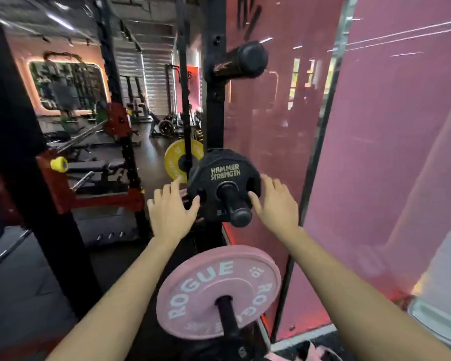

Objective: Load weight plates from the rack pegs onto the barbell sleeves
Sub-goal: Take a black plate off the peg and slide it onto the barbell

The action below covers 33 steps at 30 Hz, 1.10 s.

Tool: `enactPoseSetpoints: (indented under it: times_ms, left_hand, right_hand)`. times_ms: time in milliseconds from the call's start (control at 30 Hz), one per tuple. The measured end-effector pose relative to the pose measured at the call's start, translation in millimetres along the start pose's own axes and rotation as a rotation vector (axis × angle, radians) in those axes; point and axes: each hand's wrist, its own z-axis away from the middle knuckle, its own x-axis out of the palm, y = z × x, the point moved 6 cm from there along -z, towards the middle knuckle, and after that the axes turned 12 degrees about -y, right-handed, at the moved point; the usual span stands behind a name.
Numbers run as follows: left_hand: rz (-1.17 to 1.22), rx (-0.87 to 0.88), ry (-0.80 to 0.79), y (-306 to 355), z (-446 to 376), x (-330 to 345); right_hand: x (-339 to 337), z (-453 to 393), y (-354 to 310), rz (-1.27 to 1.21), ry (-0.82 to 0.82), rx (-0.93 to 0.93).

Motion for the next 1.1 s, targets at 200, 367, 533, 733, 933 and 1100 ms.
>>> enactPoseSetpoints:
  times_ms: [200, 367, 533, 733, 933, 1100]
  left_hand:
    - [-0.086, -0.010, 0.034, 5.3, -18.8, 13.5]
    - [-0.081, -0.100, 0.082, 17.7, -15.0, 16.5]
    - [-0.026, -0.160, 0.078, 31.6, -3.1, 11.2]
    - [0.062, -0.109, 0.122, 42.1, 35.9, -14.0]
    - [0.003, 0.002, 0.165, 49.2, 87.7, -50.8]
    - [0.053, 0.049, 0.098, 47.1, 135.0, -68.0]
  right_hand:
    - [22.6, -47.1, 3.8, -0.023, -0.036, -0.085]
    - [23.8, -54.0, 14.9, -0.061, -0.004, -0.185]
    - [13.1, -58.5, 14.0, -0.124, 0.001, -0.230]
    - [-3.8, -23.3, 17.4, -0.136, 0.060, -0.155]
    - [-48.2, 48.0, 19.0, -0.154, 0.205, -0.175]
    - [-67.6, 116.1, 14.5, -0.163, 0.183, -0.109]
